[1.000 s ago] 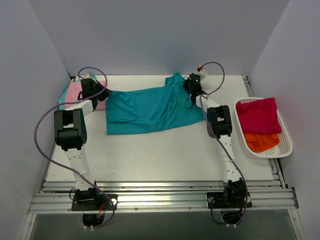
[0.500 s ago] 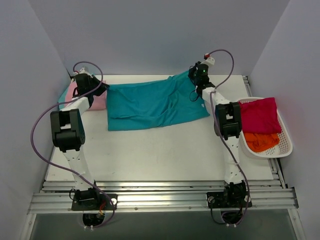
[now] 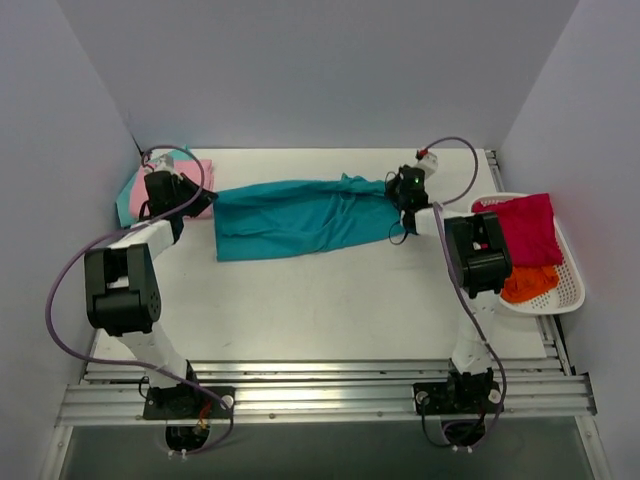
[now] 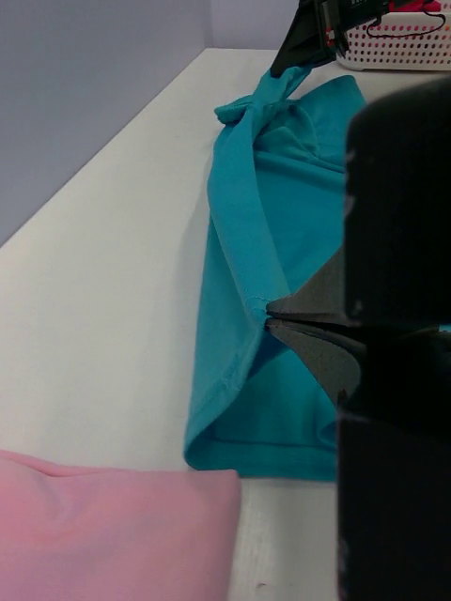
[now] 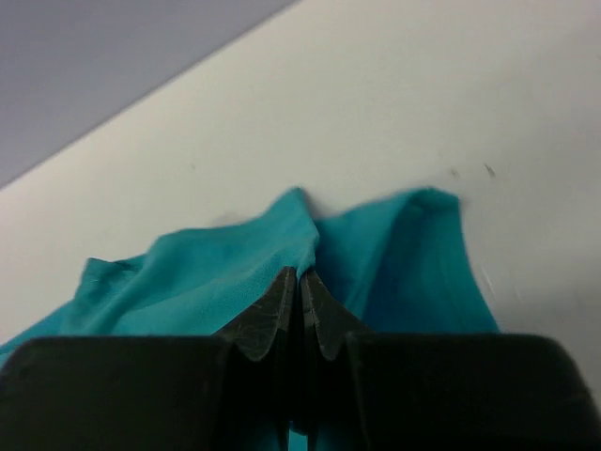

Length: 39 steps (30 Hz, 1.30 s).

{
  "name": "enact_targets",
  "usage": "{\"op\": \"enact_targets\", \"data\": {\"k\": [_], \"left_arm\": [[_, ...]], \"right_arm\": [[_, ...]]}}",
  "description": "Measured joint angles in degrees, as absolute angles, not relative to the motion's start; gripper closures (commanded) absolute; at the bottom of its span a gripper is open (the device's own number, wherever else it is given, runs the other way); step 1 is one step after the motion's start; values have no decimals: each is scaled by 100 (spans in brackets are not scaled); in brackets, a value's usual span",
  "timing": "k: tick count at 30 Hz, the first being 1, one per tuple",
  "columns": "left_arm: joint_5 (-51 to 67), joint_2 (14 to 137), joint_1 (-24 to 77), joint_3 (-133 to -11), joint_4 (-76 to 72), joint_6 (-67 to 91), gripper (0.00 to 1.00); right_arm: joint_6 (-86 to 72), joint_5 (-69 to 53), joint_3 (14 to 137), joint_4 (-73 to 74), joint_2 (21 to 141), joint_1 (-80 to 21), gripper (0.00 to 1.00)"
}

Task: Fold and stack the t-shirts
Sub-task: Fold the tshirt

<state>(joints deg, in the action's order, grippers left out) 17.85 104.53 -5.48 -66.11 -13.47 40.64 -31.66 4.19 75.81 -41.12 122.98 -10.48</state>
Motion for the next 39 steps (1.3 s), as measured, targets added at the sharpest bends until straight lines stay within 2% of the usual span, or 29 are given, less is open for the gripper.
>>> {"op": "enact_targets", "data": {"k": [3, 8, 9, 10, 11, 12, 13, 14, 24, 34, 39], "left_arm": [[1750, 10068, -548, -6071, -1382, 4010, 98], [1490, 9500, -548, -5290, -1452, 3977, 98], [1415, 9430, -545, -5159, -1457, 3981, 96], [1326, 9373, -539, -5039, -1476, 3992, 89], [1208, 9332, -530, -4934, -1455, 4010, 57], [1085, 9310, -517, -4856, -1391, 4007, 39], [947, 9310, -495, -4816, -1328, 4073, 11], [827, 9310, -491, -4788, -1253, 4099, 4], [-108, 9271, -443, -4565, -1074, 4635, 6], [-454, 9572, -449, -4560, -1870, 4759, 6], [-360, 9988, -486, -4692, -1984, 4742, 6]], "right_arm": [[-3240, 508, 6591, -4307, 11824, -1048, 100], [-3420, 740, 5631, -4595, 11218, -1050, 100], [-3459, 786, 5505, -4644, 11133, -1050, 93], [-3503, 825, 5417, -4650, 11078, -1050, 85], [-3564, 864, 5374, -4637, 11054, -1052, 77], [-3607, 908, 5365, -4600, 11054, -1052, 69], [-3632, 952, 5363, -4547, 11054, -1052, 52], [-3695, 996, 5354, -4501, 11054, -1052, 47], [-3747, 1291, 5520, -3854, 10787, -1052, 44], [-3730, 1129, 7913, -3334, 11712, -1264, 46], [-3730, 1076, 8501, -3105, 12361, -1621, 46]]}}
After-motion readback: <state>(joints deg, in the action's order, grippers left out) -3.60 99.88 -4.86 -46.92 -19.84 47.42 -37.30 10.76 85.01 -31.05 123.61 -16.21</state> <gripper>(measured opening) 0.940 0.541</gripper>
